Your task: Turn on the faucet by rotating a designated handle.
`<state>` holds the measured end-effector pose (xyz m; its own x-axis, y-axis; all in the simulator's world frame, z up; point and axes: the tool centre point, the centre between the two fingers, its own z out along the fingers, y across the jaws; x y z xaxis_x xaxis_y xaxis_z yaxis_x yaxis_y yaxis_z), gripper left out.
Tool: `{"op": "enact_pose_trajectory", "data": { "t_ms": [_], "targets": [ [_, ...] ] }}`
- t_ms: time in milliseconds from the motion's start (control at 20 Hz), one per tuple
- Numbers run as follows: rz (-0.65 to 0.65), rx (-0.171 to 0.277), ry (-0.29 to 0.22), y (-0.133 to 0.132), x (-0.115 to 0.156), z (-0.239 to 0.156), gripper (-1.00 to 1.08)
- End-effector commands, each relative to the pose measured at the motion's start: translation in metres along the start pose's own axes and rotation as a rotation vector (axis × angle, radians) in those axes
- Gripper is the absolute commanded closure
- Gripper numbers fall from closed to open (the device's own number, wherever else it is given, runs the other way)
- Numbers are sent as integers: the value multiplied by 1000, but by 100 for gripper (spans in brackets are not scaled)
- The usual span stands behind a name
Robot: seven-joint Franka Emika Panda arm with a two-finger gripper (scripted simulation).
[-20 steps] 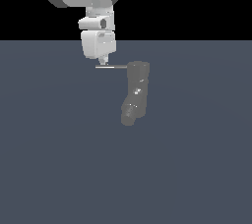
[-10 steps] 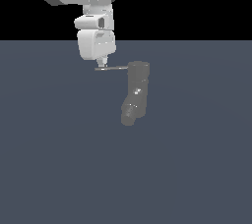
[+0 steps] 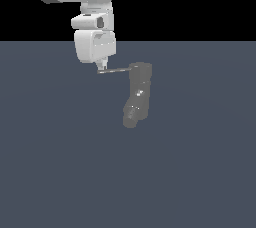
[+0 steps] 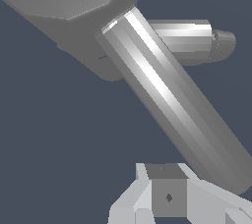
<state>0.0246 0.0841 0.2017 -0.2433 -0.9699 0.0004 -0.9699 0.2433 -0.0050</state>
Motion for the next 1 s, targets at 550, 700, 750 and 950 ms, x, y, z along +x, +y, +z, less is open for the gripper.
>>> {"op": "enact_pose_trajectory", "data": {
  "t_ms": [550, 700, 750, 950],
  "targets": [
    [-2, -3, 0, 32, 30, 0, 108],
    [-2, -3, 0, 40, 37, 0, 108],
    [-3, -3, 0, 43, 40, 0, 108],
    [-4, -4, 0, 53, 49, 0, 108]
  ]
}}
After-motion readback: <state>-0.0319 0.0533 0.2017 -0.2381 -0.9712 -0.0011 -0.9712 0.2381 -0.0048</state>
